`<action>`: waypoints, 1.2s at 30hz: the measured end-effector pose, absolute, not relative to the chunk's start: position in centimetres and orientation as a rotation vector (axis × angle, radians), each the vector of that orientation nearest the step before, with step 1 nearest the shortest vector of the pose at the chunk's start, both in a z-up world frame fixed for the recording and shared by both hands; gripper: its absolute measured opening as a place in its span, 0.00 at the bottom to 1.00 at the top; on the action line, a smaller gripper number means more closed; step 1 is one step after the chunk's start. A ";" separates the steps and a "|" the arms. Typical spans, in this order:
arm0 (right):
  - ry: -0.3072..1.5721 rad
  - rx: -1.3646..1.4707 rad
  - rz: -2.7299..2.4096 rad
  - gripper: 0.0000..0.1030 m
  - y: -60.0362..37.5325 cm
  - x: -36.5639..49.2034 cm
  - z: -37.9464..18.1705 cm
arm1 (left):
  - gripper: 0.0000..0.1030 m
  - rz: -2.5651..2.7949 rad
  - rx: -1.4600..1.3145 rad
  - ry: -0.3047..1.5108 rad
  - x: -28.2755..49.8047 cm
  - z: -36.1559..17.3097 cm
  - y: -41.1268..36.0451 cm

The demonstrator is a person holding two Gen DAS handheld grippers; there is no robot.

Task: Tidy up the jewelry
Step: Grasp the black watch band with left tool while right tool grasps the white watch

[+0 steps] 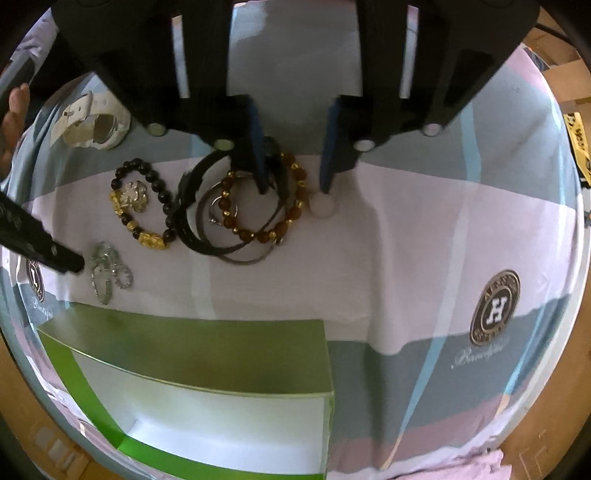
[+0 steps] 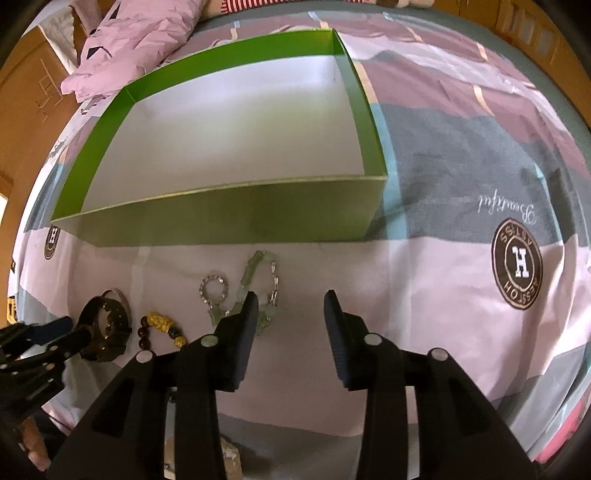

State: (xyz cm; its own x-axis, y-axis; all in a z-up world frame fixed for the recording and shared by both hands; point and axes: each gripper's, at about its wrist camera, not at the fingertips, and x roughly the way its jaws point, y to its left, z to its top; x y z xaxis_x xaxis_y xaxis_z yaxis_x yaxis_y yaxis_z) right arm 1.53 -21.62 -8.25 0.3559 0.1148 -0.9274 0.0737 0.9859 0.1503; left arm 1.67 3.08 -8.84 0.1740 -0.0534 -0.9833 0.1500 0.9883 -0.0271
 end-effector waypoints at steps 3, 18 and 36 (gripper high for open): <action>1.276 0.139 0.127 0.37 -20.7 0.9 -7.7 | 0.17 -0.123 0.083 1.386 1.9 -8.9 3.3; 1.296 -0.350 0.535 0.72 -14.4 -7.3 -5.2 | 0.17 -0.108 0.144 1.357 2.5 -7.6 1.0; 1.198 -0.048 0.057 0.65 -20.6 -1.5 -6.1 | 0.21 -0.120 0.110 1.343 1.7 -7.0 1.4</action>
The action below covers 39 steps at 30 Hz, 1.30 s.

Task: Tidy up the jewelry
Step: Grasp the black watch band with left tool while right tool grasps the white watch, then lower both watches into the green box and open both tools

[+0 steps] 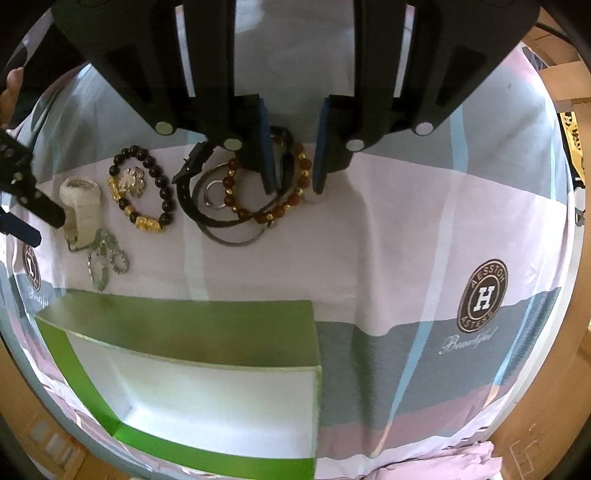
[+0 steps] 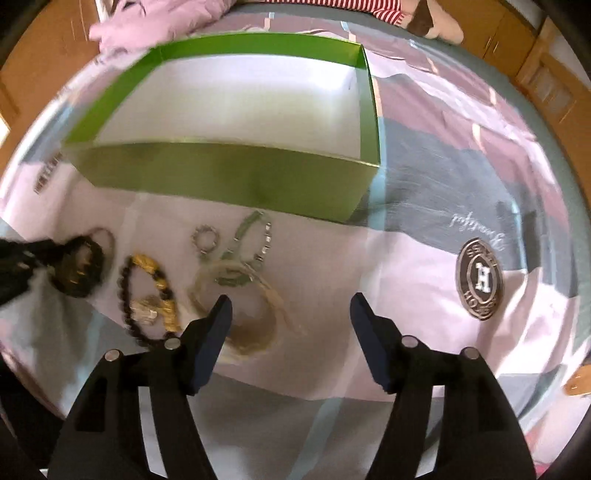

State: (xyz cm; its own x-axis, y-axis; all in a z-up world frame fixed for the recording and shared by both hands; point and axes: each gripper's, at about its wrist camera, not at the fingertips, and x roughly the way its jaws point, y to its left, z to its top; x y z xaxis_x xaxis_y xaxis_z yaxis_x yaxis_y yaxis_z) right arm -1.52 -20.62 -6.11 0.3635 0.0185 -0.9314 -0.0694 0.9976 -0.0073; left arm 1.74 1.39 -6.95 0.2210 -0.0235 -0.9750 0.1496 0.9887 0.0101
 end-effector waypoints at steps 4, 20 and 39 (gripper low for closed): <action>1.219 0.016 0.087 0.65 -21.0 -1.2 -6.2 | 0.22 -0.119 0.134 1.362 1.7 -8.0 0.6; 1.278 0.064 0.070 0.17 -20.6 1.1 -9.4 | 0.07 -0.122 0.078 1.349 3.8 -7.9 1.6; 1.084 0.107 0.095 0.14 -21.5 -0.7 -2.2 | 0.07 -0.172 0.023 1.175 3.8 -0.3 0.7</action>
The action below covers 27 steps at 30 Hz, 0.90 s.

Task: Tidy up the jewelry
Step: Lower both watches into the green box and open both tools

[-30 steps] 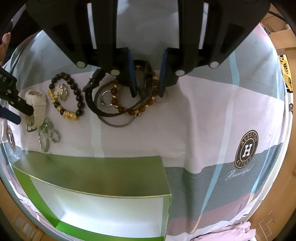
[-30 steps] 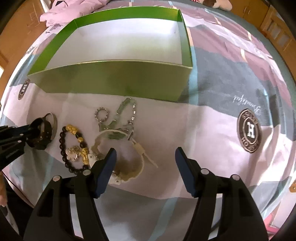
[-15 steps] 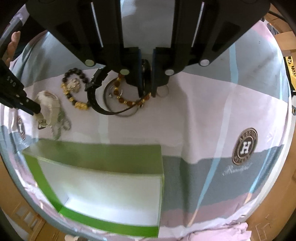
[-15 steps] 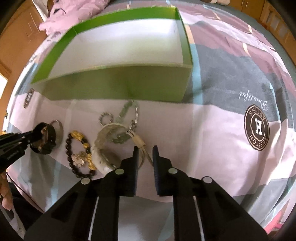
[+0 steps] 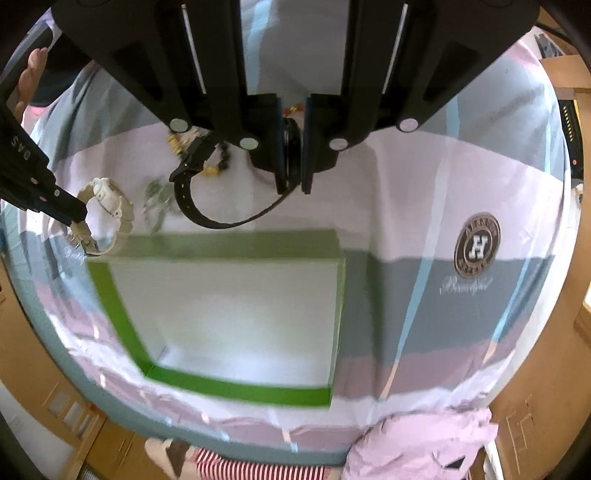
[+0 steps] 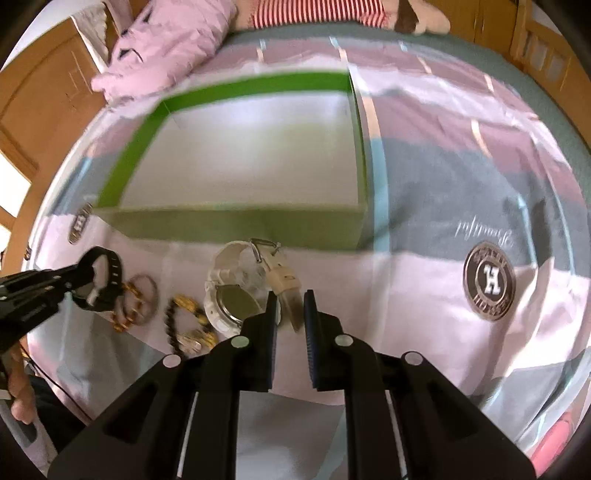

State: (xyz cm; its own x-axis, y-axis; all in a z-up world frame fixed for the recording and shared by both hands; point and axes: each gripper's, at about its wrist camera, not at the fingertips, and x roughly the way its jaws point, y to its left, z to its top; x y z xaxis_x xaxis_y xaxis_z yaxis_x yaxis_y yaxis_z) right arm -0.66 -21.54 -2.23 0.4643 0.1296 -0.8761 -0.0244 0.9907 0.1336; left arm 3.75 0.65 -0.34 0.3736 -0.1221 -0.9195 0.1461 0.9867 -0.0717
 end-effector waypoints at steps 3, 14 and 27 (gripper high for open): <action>1.029 0.091 0.109 0.14 -21.2 -0.5 0.3 | 0.07 -0.176 0.030 1.128 4.3 1.6 0.1; 0.910 0.063 0.112 0.13 -20.0 5.4 5.0 | 0.07 -0.138 -0.015 1.084 11.1 2.7 -0.8; 1.004 0.107 0.131 0.13 -21.4 8.1 -1.6 | 0.07 -0.095 -0.007 1.165 13.3 -2.2 -0.7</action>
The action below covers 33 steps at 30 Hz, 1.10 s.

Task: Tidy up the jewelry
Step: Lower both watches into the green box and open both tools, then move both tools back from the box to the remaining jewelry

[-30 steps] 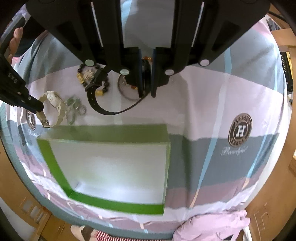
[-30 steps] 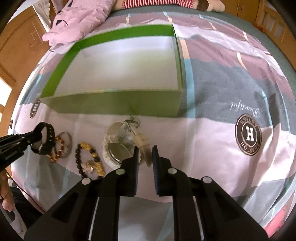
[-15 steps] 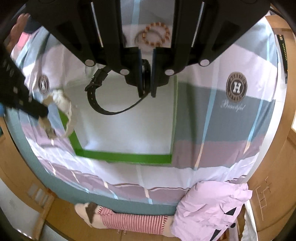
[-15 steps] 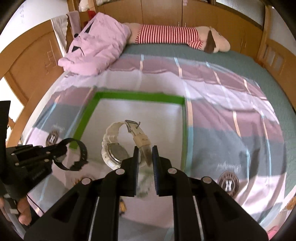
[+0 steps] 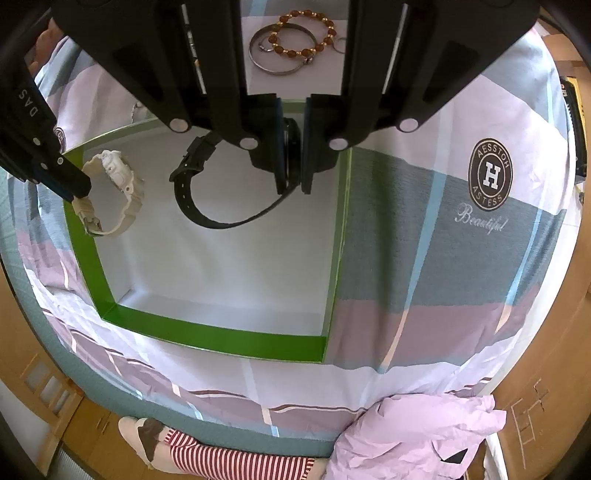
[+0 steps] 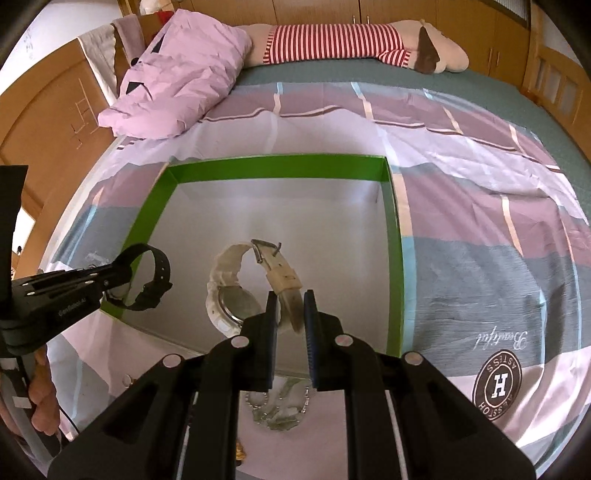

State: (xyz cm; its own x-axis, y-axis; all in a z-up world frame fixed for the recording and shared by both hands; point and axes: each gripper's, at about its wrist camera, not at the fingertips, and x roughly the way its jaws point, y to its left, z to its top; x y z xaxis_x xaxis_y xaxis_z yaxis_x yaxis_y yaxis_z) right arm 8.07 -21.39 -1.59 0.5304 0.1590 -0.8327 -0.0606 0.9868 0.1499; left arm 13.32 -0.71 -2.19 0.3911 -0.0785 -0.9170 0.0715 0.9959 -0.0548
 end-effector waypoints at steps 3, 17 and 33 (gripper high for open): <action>1.014 0.104 0.129 0.13 -21.2 8.1 -2.0 | 0.07 -0.090 -0.004 1.168 13.3 -2.5 -0.6; 0.991 0.104 0.064 0.36 -21.5 8.0 -2.2 | 0.17 -0.093 -0.043 1.178 13.1 -2.0 -0.2; 1.233 0.002 0.159 0.36 -19.2 4.1 -7.2 | 0.31 -0.106 0.110 1.319 6.6 -4.6 1.0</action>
